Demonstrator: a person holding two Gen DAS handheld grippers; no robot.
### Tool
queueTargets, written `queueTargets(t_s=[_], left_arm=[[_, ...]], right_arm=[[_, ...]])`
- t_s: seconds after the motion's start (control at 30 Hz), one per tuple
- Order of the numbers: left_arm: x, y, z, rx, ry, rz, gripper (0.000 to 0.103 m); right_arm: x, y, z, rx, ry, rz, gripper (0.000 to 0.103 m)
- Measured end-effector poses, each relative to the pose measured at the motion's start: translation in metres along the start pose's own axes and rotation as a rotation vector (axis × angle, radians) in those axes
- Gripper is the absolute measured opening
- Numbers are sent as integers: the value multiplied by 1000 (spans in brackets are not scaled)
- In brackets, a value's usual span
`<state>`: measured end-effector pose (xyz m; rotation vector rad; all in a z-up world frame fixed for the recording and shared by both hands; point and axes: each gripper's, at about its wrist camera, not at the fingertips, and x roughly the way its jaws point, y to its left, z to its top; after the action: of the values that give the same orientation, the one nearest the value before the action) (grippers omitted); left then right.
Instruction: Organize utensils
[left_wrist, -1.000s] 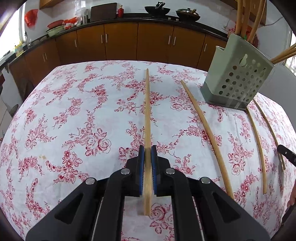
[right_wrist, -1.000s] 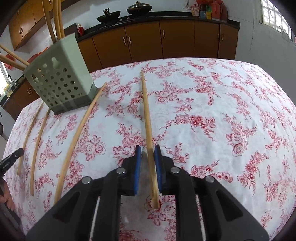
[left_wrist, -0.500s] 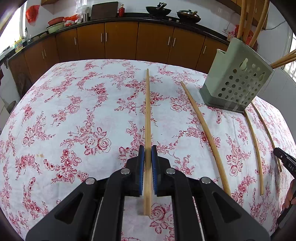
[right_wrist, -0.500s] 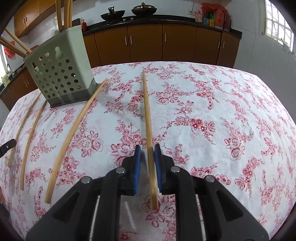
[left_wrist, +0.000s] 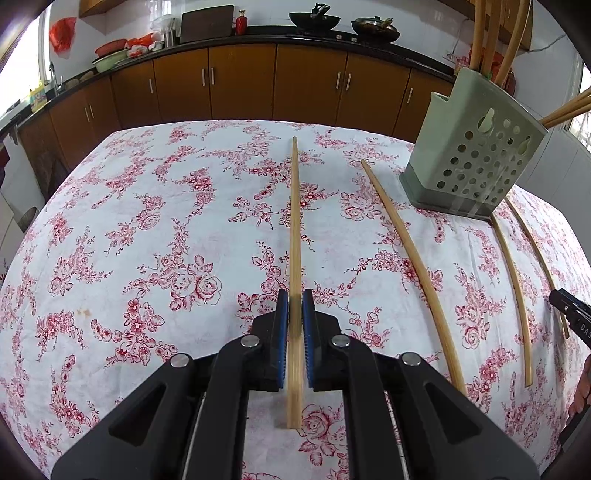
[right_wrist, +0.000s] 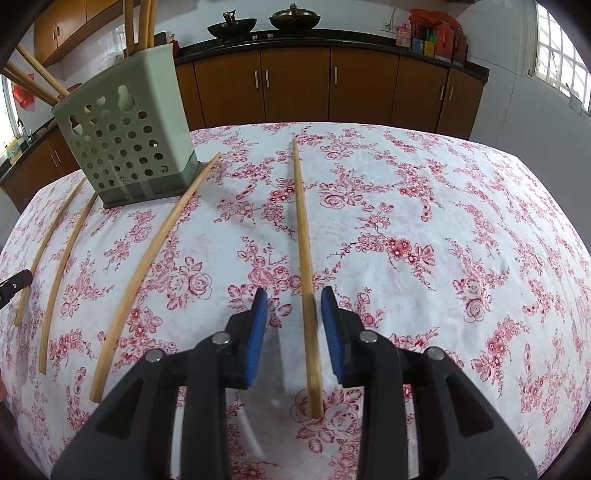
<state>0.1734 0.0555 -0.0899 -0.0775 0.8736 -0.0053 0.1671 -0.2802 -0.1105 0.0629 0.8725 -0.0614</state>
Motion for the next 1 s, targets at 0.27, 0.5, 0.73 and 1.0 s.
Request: queueTargets(t_s=[0.27, 0.5, 0.73, 1.0], left_arm=[[-6, -5, -8, 40, 3, 20, 9], [-10, -9, -15, 48, 4, 45, 8], [-28, -5, -14, 31, -11, 32, 8], [-83, 8, 16, -14, -151, -16, 7]], right_arm=[[-4, -10, -4, 48, -3, 0, 31], [-8, -16, -9, 61, -2, 10, 8], [-35, -20, -6, 76, -75, 26, 8], [-93, -26, 25, 89, -252, 32, 8]])
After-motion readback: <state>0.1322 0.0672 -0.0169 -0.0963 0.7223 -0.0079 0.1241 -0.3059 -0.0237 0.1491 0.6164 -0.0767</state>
